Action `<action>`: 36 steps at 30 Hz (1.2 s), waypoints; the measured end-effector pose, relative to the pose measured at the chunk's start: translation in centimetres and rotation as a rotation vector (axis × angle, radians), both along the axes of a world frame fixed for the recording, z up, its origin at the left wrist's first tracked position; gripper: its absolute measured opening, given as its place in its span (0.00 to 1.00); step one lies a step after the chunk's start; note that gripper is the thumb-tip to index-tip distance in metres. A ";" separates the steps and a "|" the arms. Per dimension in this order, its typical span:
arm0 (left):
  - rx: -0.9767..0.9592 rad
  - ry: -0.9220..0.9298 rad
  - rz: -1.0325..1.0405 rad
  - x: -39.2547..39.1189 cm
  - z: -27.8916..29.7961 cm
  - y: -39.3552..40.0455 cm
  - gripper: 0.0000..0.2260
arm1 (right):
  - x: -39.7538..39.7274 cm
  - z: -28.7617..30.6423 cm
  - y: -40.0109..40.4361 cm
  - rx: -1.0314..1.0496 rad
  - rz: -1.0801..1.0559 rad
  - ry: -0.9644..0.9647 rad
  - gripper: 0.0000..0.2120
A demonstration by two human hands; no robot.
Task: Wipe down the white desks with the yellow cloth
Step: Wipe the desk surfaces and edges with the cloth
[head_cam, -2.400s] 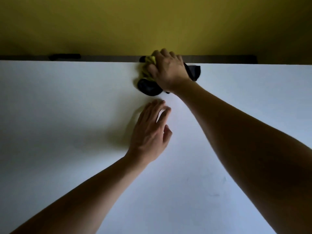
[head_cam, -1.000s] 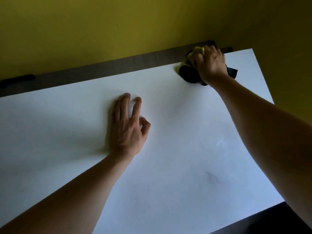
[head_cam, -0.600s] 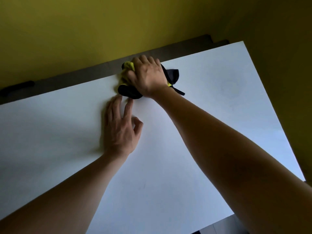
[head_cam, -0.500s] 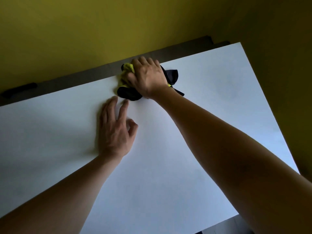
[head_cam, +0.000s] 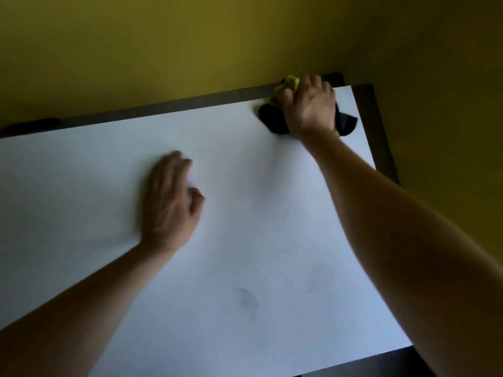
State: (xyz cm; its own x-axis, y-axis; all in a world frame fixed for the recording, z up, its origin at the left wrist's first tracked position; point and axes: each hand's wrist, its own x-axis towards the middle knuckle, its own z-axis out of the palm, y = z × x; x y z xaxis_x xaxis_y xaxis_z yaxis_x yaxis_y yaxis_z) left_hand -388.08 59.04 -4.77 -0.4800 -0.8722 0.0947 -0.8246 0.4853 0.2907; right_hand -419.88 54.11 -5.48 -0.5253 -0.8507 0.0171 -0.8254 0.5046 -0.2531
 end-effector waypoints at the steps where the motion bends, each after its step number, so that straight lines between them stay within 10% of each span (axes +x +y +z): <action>1: 0.008 0.018 -0.064 -2.4 0.0 1.5 0.24 | 1.2 0.1 -0.4 -0.001 0.050 -0.006 0.22; 9: 0.018 -0.100 -0.049 -11.9 -1.4 7.5 0.31 | 4.2 -0.6 -1.9 -0.017 0.446 -0.044 0.24; 15: -0.032 -0.071 -0.046 -12.0 -1.8 7.5 0.31 | -6.7 -1.3 1.4 -0.015 0.005 -0.009 0.25; 20: -0.037 -0.050 -0.031 -12.1 -1.6 7.6 0.30 | -10.4 -1.4 4.7 -0.105 -0.270 -0.366 0.24; 36: 0.290 -0.167 -0.058 -12.3 1.2 6.9 0.29 | -1.0 2.2 26.0 0.078 -0.372 -0.241 0.20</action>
